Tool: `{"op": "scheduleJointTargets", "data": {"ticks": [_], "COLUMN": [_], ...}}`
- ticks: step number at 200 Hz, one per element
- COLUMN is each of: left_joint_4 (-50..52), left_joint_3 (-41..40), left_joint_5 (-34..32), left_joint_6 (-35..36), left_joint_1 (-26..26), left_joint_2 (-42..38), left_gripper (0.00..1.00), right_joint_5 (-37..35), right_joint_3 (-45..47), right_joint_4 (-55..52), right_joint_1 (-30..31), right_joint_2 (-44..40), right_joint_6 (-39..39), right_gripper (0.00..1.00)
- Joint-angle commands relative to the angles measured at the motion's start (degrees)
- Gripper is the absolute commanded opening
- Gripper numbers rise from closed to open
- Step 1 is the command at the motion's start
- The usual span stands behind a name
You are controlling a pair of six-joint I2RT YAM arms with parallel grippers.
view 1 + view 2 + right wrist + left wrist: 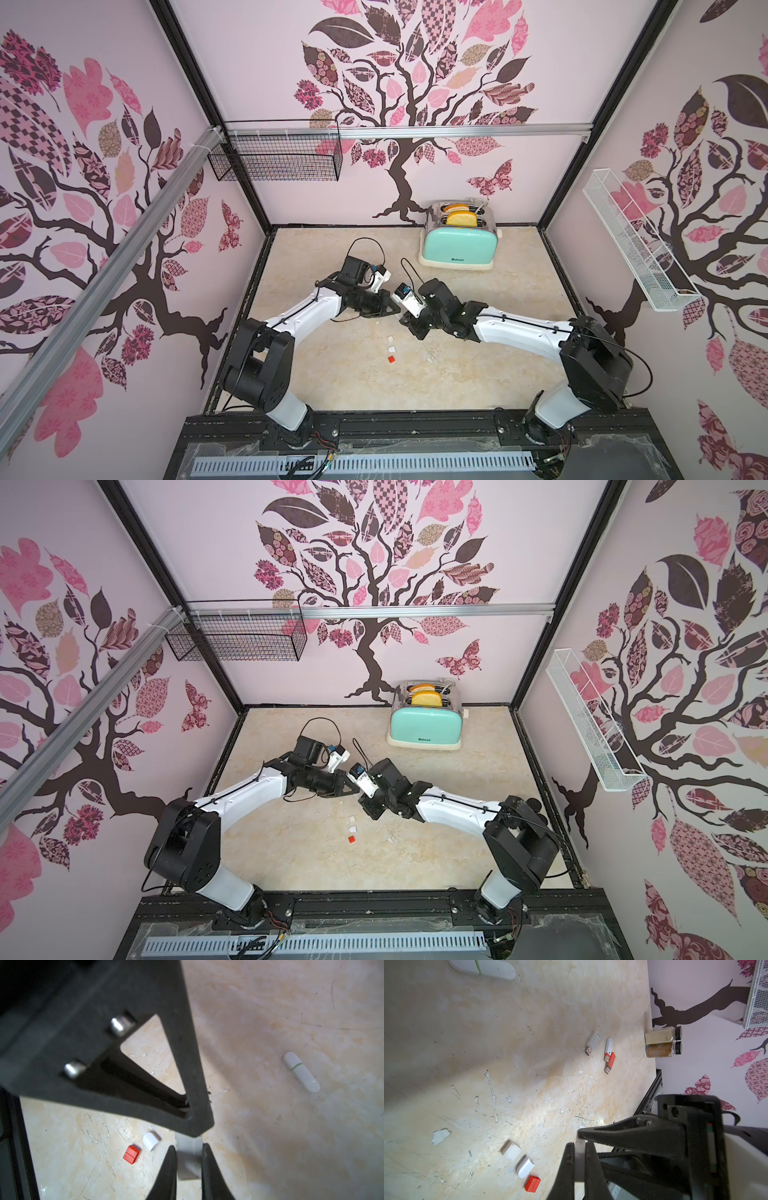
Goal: Close the usb drive cover
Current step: Close the cover of the USB drive, then place the USB drive at the center of the board.
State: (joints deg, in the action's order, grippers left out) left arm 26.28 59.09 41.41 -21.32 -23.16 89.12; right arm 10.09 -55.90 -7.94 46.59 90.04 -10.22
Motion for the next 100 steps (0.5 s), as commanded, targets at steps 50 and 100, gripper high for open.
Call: {"op": "scheduleJointTargets", "data": {"ticks": [50, 100], "left_joint_4": [5.78, 4.38], "left_joint_3": [-1.99, -4.61], "left_joint_5": [-1.1, -1.33], "left_joint_6": [3.1, 4.39], "left_joint_1": [5.73, 12.38], "left_joint_2": [-10.33, -15.99], "left_gripper": [0.55, 0.76], "right_joint_5": [-6.21, -8.05], "right_joint_3": [2.04, 1.58], "right_joint_4": [0.61, -2.23], "right_joint_1": [-4.31, -5.3], "right_joint_2": [-3.9, -4.45], "right_joint_6": [-4.47, -7.56], "right_gripper": [0.0, 0.0]}}
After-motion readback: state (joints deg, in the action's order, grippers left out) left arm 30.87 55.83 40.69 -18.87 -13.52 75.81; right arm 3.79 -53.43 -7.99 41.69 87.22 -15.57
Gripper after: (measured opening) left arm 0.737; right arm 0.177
